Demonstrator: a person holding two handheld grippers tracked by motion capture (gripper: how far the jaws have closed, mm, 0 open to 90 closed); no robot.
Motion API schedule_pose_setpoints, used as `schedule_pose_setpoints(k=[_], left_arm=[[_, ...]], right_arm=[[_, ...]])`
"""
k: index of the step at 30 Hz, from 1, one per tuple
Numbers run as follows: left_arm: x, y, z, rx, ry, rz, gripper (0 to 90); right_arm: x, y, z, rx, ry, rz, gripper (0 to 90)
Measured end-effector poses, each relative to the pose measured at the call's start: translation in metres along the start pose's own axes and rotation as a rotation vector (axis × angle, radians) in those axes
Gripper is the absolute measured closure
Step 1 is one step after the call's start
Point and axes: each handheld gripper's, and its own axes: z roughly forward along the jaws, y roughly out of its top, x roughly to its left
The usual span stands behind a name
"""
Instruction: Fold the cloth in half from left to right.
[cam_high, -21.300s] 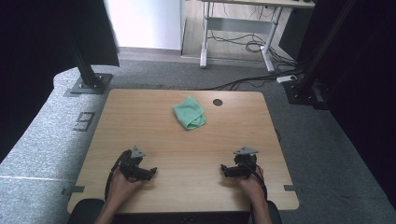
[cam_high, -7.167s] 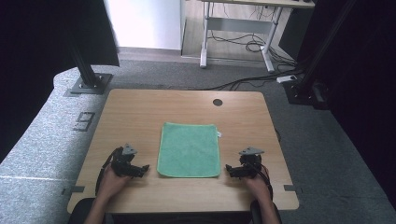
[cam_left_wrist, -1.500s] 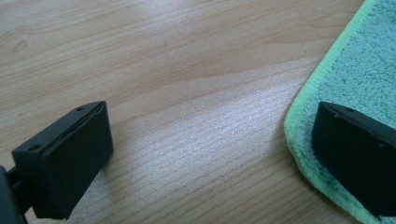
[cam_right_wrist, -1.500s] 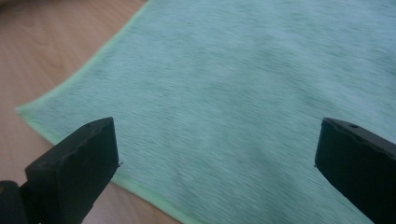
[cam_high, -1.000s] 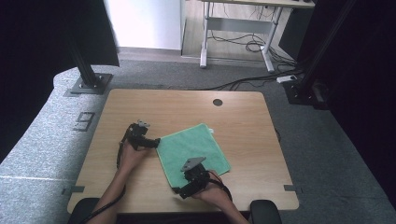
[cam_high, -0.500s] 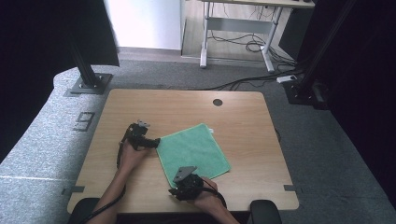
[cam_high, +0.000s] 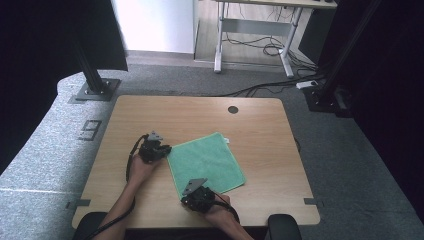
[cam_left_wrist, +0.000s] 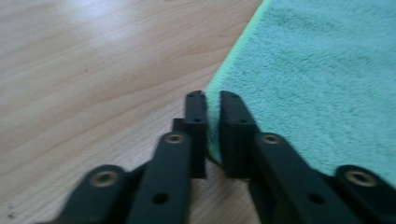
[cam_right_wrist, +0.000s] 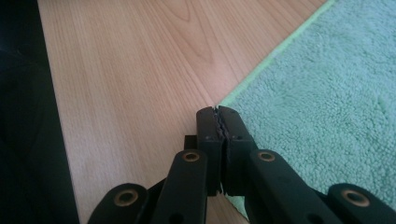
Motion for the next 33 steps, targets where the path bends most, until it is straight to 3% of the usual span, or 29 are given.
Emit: schedule_pose_setpoints(k=[10, 12, 14, 20, 29, 33], left_arm=[[0.014, -0.006, -0.012, 0.018, -0.004, -0.117, 88.4], [0.015, -0.006, -0.013, 0.023, 0.007, -0.121, 88.5], [0.014, -0.005, -0.014, 0.026, 0.012, -0.12, 88.6], [0.006, 0.003, -0.02, -0.016, 0.04, -0.062, 89.0], [0.002, 0.016, -0.026, -0.086, 0.037, -0.043, 89.7], [0.001, 0.024, -0.022, -0.08, 0.034, -0.024, 89.8]], right_arm=[[0.008, 0.014, 0.014, -0.009, 0.047, -0.011, 87.1], [0.01, 0.017, 0.015, -0.008, 0.047, -0.016, 87.2], [0.011, 0.018, 0.014, -0.012, 0.048, -0.019, 87.2], [0.008, 0.021, -0.001, -0.056, 0.042, -0.015, 87.5], [0.002, 0.019, -0.022, -0.089, 0.016, -0.008, 88.2], [-0.002, 0.017, -0.03, -0.091, 0.017, -0.006, 88.6]])
